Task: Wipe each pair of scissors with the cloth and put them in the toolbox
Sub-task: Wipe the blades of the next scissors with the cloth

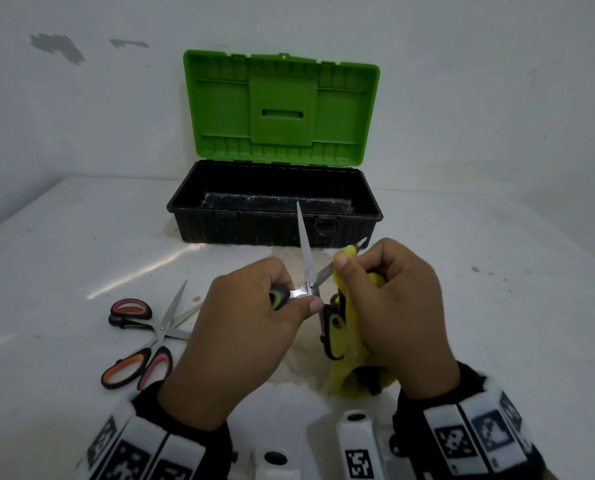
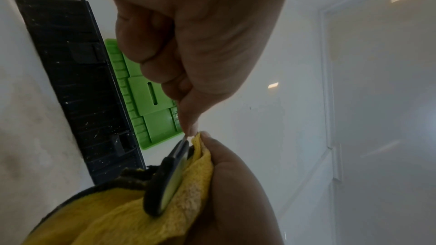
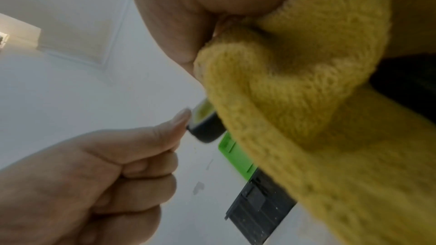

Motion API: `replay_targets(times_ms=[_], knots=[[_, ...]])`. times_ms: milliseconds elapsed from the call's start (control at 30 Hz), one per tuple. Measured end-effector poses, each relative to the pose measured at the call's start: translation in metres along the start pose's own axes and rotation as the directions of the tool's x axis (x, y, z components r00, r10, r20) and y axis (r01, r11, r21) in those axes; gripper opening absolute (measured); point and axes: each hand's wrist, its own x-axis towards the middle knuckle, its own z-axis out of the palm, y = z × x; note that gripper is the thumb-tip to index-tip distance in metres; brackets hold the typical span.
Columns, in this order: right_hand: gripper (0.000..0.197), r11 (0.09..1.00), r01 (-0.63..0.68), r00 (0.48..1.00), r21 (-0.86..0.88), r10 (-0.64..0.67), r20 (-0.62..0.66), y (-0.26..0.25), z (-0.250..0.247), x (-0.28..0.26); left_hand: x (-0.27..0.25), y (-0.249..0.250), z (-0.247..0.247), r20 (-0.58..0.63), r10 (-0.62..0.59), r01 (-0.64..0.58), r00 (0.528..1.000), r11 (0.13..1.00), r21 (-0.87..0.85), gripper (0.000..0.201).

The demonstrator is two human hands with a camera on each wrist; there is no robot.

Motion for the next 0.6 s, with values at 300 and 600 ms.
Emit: replay_targets(times_ms=[300,600], knots=[[0.023,1.0,0.002,0.998,0.001,-0.002,0.057,-0.009,-0.006,-0.001,-0.002,0.001,-0.009,0.023,-0.014,0.016,1.0,0.999,-0.052,0.032],[0.024,1.0,0.023,0.998,-0.02,-0.021,0.061,-0.014,-0.006,-0.003,-0.005,0.0,-0.012,0.022,-0.014,0.015,1.0,0.999,-0.039,0.032]])
